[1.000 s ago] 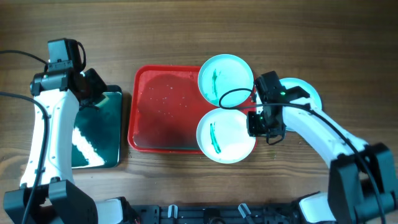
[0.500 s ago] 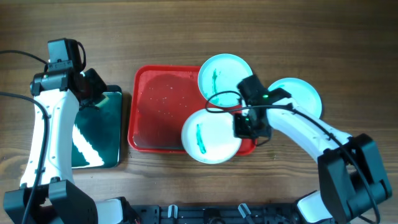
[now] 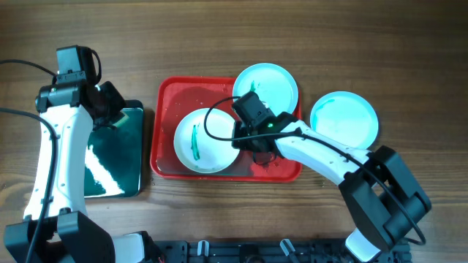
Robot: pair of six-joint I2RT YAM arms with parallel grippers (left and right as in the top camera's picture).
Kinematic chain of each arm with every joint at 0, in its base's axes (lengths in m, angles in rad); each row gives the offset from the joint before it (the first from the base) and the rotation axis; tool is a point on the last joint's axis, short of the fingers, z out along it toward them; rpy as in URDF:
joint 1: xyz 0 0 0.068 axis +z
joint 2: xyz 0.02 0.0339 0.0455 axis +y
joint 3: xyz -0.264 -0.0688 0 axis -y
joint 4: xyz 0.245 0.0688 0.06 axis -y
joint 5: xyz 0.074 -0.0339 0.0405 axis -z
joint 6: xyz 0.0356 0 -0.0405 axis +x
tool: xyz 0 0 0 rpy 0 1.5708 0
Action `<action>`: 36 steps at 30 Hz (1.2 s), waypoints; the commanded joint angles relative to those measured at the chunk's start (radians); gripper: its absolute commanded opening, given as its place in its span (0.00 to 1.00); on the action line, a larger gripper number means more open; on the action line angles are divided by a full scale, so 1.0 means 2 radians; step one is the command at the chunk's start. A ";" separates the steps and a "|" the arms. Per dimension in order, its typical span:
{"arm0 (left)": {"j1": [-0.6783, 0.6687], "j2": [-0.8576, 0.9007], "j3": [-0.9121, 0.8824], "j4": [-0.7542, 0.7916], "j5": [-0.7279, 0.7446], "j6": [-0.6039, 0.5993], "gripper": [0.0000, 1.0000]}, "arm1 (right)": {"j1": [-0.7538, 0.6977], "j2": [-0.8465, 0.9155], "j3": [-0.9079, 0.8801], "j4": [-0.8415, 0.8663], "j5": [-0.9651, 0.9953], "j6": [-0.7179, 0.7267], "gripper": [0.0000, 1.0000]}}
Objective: Clean dirty plates on tray and stack at the side
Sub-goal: 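Move the right gripper to the lower plate rim and grasp it, then scrub the held lower plate with the sponge in the left gripper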
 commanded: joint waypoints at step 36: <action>-0.183 0.066 -0.134 0.160 0.068 0.080 0.04 | -0.027 0.064 0.023 0.039 -0.112 -0.096 0.04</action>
